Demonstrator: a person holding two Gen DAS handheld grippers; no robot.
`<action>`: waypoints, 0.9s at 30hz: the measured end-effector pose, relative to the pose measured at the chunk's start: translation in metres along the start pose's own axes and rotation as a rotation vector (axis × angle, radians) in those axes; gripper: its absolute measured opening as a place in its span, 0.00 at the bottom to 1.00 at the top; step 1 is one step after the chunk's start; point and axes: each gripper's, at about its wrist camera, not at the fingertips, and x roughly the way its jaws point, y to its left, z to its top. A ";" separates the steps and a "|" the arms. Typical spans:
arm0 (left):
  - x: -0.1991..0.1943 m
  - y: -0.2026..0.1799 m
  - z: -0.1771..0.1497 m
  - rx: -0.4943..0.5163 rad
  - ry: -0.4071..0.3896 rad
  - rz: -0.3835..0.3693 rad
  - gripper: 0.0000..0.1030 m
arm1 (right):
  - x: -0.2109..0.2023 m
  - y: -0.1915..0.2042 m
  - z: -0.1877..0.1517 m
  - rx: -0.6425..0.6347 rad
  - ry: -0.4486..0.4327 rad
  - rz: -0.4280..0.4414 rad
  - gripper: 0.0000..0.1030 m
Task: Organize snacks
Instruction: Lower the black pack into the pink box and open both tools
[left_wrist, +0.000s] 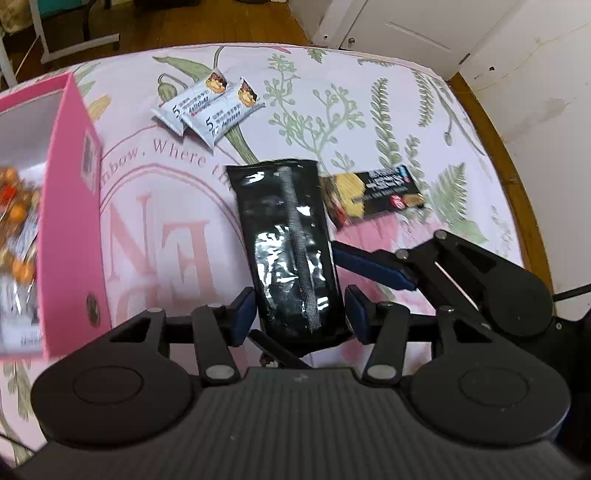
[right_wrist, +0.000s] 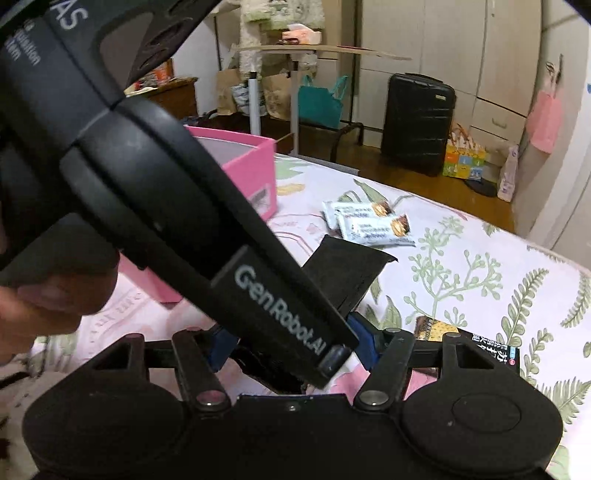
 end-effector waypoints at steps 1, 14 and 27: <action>-0.007 -0.001 -0.004 -0.001 -0.005 -0.003 0.49 | -0.005 0.004 0.001 -0.009 0.002 0.001 0.67; -0.090 0.020 -0.036 -0.036 -0.110 -0.031 0.50 | -0.046 0.044 0.033 -0.041 -0.037 0.040 0.67; -0.147 0.077 -0.038 -0.066 -0.266 0.116 0.50 | -0.018 0.073 0.078 0.019 -0.154 0.177 0.64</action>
